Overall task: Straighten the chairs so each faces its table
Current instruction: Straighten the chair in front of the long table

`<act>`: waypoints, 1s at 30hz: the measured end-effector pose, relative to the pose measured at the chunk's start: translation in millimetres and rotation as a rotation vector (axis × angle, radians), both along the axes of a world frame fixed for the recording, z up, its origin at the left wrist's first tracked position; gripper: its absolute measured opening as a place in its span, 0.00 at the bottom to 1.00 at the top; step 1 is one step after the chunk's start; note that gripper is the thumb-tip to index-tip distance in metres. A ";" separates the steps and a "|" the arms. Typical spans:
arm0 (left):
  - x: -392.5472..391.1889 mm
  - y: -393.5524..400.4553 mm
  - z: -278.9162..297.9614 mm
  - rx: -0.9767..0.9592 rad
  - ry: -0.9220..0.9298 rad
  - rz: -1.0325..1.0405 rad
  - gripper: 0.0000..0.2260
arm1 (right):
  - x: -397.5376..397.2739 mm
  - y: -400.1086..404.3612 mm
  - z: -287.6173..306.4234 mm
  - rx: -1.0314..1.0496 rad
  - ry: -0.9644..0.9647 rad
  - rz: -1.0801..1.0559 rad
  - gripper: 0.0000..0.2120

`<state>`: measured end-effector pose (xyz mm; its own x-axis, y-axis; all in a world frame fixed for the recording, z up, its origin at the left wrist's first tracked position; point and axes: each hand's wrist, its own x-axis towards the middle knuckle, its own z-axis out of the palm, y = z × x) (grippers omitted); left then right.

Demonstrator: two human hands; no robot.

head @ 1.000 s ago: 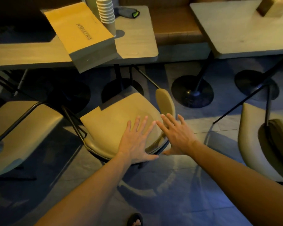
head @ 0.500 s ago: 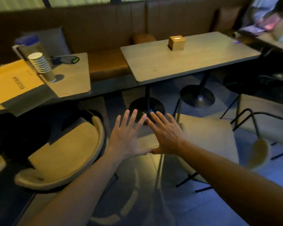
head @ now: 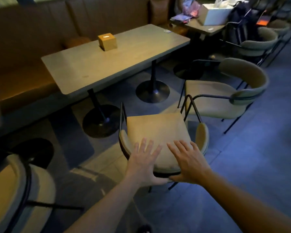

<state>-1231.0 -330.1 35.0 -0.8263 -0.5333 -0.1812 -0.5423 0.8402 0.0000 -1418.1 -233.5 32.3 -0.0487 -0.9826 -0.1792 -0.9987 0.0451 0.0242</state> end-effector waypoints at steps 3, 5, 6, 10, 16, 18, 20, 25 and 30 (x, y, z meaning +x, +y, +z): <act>-28.1 7.8 -39.8 0.076 -0.051 -0.029 0.53 | -25.8 18.2 -33.2 0.084 0.031 -0.062 0.55; -42.5 9.0 -62.0 0.116 -0.107 -0.048 0.54 | -37.2 23.5 -55.9 0.148 0.062 -0.083 0.56; -47.3 7.7 -71.4 0.130 -0.139 -0.051 0.54 | -40.9 24.1 -65.9 0.178 0.068 -0.090 0.55; -55.4 -7.2 -94.4 0.145 -0.186 -0.033 0.47 | -51.7 13.3 -93.3 0.196 0.078 -0.116 0.50; -63.4 -20.4 -97.5 0.146 -0.215 -0.098 0.29 | -61.5 -7.8 -102.1 0.238 0.115 -0.022 0.34; -63.9 -20.9 -97.5 0.140 -0.230 -0.087 0.28 | -61.9 -10.7 -98.2 0.267 0.135 0.031 0.31; -63.3 -22.0 -95.7 0.143 -0.233 -0.070 0.28 | -60.4 -12.1 -95.6 0.272 0.129 0.058 0.29; -54.1 -34.1 -89.0 0.154 -0.219 -0.006 0.27 | -49.4 -20.8 -98.9 0.217 0.100 0.052 0.26; -27.7 -62.9 -80.5 0.124 -0.261 -0.002 0.28 | -22.9 -49.0 -105.1 0.147 0.086 0.086 0.26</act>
<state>-1258.7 -393.0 -45.5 -0.7442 -0.4920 -0.4517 -0.5357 0.8436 -0.0363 -1441.0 -282.5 -72.8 0.0133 -0.9474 -0.3197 -0.9927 -0.0509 0.1095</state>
